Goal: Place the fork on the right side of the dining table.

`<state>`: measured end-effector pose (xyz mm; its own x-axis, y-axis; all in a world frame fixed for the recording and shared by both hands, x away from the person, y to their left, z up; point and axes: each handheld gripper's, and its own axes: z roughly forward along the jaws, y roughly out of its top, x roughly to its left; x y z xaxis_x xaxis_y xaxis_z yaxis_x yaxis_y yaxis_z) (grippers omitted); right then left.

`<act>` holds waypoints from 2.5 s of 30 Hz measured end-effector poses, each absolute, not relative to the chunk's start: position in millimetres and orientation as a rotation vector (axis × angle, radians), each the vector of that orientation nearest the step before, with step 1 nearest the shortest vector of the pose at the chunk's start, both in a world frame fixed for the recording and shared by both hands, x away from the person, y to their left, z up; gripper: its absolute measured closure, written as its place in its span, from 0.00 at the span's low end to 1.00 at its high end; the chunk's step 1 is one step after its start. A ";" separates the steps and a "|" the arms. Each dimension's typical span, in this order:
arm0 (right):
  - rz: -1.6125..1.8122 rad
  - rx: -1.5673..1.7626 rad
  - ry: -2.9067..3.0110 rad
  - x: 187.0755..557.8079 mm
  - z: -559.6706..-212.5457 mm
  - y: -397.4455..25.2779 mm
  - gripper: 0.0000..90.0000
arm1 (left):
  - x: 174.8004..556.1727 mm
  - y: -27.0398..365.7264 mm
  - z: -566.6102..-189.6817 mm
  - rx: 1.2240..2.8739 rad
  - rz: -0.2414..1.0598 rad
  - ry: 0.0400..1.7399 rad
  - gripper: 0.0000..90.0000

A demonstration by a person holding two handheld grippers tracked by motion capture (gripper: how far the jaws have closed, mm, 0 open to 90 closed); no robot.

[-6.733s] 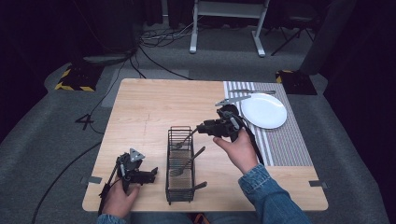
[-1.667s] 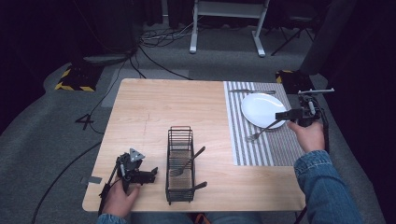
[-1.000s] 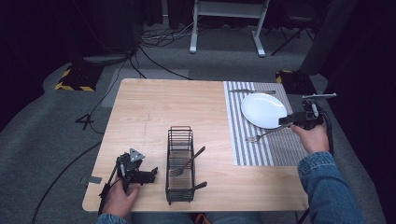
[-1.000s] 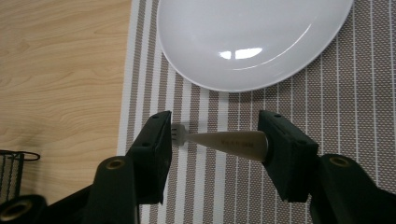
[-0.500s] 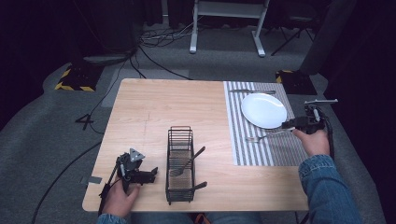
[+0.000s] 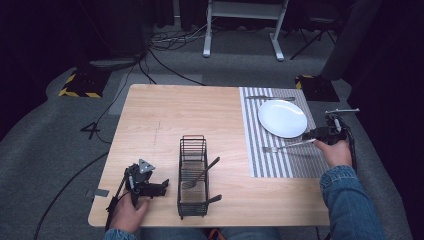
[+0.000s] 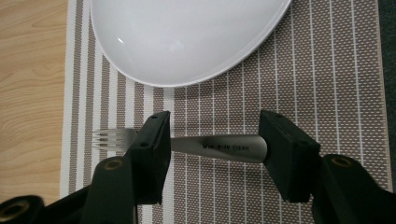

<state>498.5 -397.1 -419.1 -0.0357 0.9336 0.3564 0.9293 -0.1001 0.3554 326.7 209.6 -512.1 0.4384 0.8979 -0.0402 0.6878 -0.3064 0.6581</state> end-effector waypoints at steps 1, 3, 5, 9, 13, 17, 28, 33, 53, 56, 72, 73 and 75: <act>0.817 2.182 2.102 498.7 -420.3 -397.7 0.50 | 326.7 209.6 -512.1 2.088 0.451 1.326 0.00; 0.808 2.188 2.106 499.3 -424.3 -399.6 0.49 | 326.8 209.6 -512.1 2.088 0.451 1.326 0.00; 0.796 2.197 2.108 500.1 -427.6 -400.6 0.48 | 326.8 209.6 -512.1 2.088 0.451 1.326 0.00; 0.763 2.203 2.121 503.3 -432.4 -401.5 0.48 | 326.9 209.5 -512.1 2.088 0.452 1.328 0.00; 0.747 2.213 2.130 507.2 -437.2 -402.3 0.49 | 327.4 209.1 -512.2 2.083 0.454 1.334 0.00; 0.746 2.217 2.132 510.9 -441.1 -404.2 0.49 | 327.5 209.1 -512.3 2.082 0.453 1.334 0.00; 0.716 2.243 2.103 513.6 -445.2 -411.0 0.49 | 327.2 209.3 -512.2 2.084 0.456 1.335 0.00; 0.752 2.229 2.084 510.9 -439.9 -412.1 0.48 | 327.2 209.3 -512.1 2.084 0.456 1.335 0.00; 0.906 2.035 2.122 479.7 -399.5 -401.2 0.43 | 327.2 209.3 -512.1 2.084 0.456 1.335 0.00; 0.960 1.977 2.137 472.0 -389.3 -397.3 0.41 | 326.9 209.4 -512.2 2.084 0.454 1.335 0.00; 1.090 1.738 2.269 434.7 -349.8 -353.7 0.39 | 325.9 209.8 -512.3 2.084 0.453 1.332 0.00; 1.093 1.728 2.275 432.7 -348.4 -350.2 0.39 | 325.8 209.9 -512.4 2.084 0.454 1.331 0.00; 1.113 1.698 2.285 428.3 -345.8 -343.4 0.39 | 325.8 209.9 -512.3 2.084 0.453 1.331 0.00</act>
